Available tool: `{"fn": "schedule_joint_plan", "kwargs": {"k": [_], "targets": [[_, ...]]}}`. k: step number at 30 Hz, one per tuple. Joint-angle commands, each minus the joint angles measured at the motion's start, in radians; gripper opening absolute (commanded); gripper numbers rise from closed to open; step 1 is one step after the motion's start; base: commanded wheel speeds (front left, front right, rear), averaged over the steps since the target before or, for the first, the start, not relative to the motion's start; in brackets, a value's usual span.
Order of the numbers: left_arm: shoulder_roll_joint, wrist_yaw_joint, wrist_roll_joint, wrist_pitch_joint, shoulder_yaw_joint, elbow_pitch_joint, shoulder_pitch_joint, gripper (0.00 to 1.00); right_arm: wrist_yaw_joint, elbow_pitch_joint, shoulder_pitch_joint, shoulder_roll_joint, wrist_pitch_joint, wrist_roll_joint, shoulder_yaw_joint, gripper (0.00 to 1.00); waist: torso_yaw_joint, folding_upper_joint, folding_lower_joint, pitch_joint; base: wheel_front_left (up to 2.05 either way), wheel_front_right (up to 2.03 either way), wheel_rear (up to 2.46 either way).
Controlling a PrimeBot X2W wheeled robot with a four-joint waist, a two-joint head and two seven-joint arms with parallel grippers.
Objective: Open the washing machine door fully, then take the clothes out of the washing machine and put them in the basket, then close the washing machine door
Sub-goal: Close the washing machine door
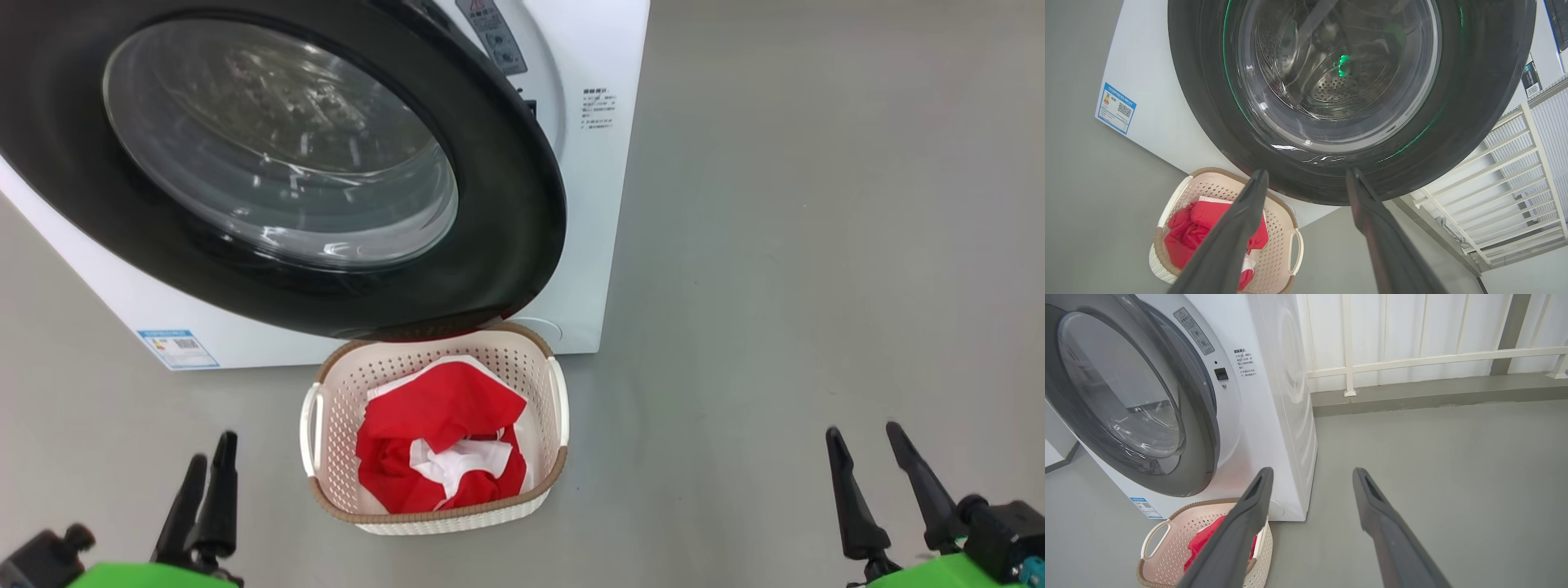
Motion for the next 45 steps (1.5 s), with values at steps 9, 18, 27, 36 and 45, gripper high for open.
{"fn": "schedule_joint_plan", "kwargs": {"k": [9,18,27,36,45], "targets": [[0.013,-0.006,0.182,-0.008,0.112,0.006,0.045,1.0,0.006,-0.026,0.027,-0.018,-0.006,-0.005,-0.001,1.0,-0.008,0.0,0.0,-0.021,0.0,0.0,0.0],[-0.034,-0.006,0.514,-0.008,0.195,0.02,0.09,1.0,0.006,-0.029,0.044,-0.015,-0.006,-0.001,-0.014,1.0,-0.012,0.0,0.0,-0.028,0.0,0.0,0.0],[-0.107,-0.006,0.802,-0.008,0.291,-0.056,0.124,1.0,0.006,-0.036,0.054,-0.019,-0.006,0.0,-0.024,1.0,-0.014,0.0,0.0,-0.028,0.0,0.0,0.0],[-0.17,-0.006,0.956,-0.008,0.329,-0.137,0.168,1.0,0.006,-0.037,0.052,-0.014,-0.006,0.004,-0.027,1.0,-0.014,0.0,0.0,-0.026,0.0,0.0,0.0],[-0.184,-0.006,0.969,-0.008,0.335,-0.142,0.165,1.0,0.006,-0.039,0.047,-0.014,-0.006,0.002,-0.027,1.0,-0.006,0.0,0.0,-0.021,0.0,0.0,0.0]]}}
